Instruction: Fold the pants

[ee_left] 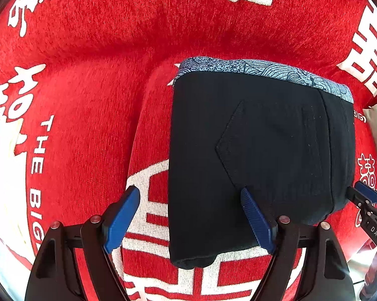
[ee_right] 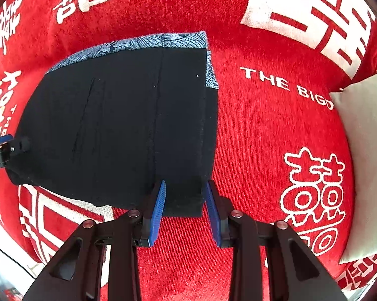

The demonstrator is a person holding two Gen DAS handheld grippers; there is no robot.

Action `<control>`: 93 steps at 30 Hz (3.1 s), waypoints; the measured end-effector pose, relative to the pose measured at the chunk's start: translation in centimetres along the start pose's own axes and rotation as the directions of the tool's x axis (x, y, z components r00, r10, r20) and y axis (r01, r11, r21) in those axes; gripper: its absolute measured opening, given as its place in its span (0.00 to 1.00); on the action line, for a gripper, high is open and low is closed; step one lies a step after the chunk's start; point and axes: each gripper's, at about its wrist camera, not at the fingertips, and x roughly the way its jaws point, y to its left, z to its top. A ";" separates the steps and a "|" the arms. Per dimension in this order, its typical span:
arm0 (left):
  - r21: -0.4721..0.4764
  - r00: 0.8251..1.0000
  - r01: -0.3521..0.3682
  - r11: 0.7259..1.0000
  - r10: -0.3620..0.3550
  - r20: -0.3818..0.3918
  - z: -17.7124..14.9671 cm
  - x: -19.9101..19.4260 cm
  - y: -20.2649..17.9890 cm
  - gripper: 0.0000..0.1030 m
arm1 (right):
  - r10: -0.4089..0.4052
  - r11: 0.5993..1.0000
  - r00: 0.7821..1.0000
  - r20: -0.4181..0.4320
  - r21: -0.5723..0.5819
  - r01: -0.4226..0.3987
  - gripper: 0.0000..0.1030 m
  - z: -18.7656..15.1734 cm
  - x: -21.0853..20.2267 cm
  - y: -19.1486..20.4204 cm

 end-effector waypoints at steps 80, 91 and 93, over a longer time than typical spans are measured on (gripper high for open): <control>-0.031 0.873 0.483 0.875 -0.484 -0.060 4.8 -0.6 1.1 0.54 | 0.804 0.537 0.594 0.020 0.404 -0.741 0.41 5.2 4.3 -11.1; -0.023 0.878 0.471 0.882 -0.471 -0.082 -1.4 -3.3 0.4 0.54 | 0.798 0.542 0.603 0.025 0.407 -0.735 0.41 -1.1 0.0 -11.6; -0.020 0.884 0.458 0.889 -0.458 -0.091 -2.9 -2.7 0.8 0.54 | 0.794 0.545 0.607 0.022 0.415 -0.728 0.41 -2.6 0.1 -11.5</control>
